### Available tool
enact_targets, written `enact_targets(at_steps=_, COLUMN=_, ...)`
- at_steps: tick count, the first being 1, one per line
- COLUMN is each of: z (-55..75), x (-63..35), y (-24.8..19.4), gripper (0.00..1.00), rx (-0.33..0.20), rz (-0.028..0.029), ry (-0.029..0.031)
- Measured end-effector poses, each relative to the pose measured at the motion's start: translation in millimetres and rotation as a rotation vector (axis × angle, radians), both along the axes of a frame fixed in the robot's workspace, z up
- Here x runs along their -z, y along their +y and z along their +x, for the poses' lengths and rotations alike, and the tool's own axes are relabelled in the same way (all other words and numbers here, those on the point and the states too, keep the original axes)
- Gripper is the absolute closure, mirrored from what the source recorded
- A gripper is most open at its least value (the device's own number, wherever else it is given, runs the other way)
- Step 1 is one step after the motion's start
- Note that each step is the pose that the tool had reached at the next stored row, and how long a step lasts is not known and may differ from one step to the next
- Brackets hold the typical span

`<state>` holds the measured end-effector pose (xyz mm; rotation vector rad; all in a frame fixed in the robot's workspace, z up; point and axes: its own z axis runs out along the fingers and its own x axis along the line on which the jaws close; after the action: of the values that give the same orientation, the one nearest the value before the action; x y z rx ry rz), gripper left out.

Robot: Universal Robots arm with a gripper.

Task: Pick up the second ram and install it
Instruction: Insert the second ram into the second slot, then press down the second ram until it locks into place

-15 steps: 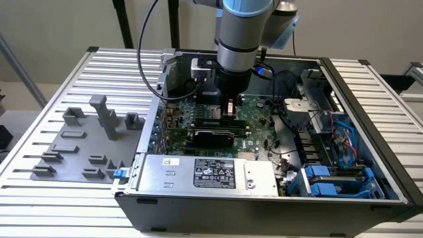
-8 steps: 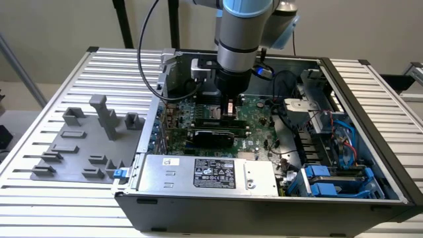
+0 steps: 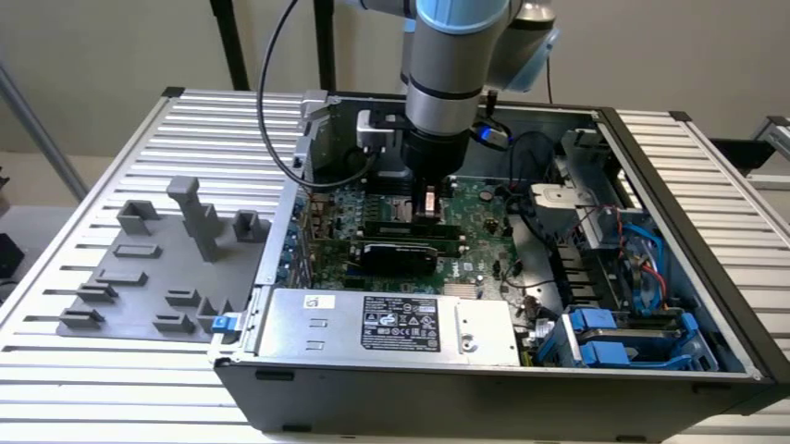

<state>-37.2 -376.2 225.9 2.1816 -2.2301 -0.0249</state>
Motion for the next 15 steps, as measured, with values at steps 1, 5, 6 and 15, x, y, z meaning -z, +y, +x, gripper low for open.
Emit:
enact_targets(at_steps=1, z=0.0, x=0.0, y=0.2, gripper=1.0, rx=0.0, rz=-0.0001, ry=0.0)
enact_targets(at_steps=5, z=0.0, x=0.2, y=0.5, gripper=1.0, rx=0.0, rz=-0.0001, ry=0.0)
enact_targets(at_steps=6, z=0.0, x=0.3, y=0.5, gripper=1.0, rx=0.0, rz=-0.0002, ry=0.0001)
enact_targets(at_steps=15, z=0.0, x=2.9, y=0.5, gripper=1.0, rx=0.0, rz=-0.0002, ry=0.0)
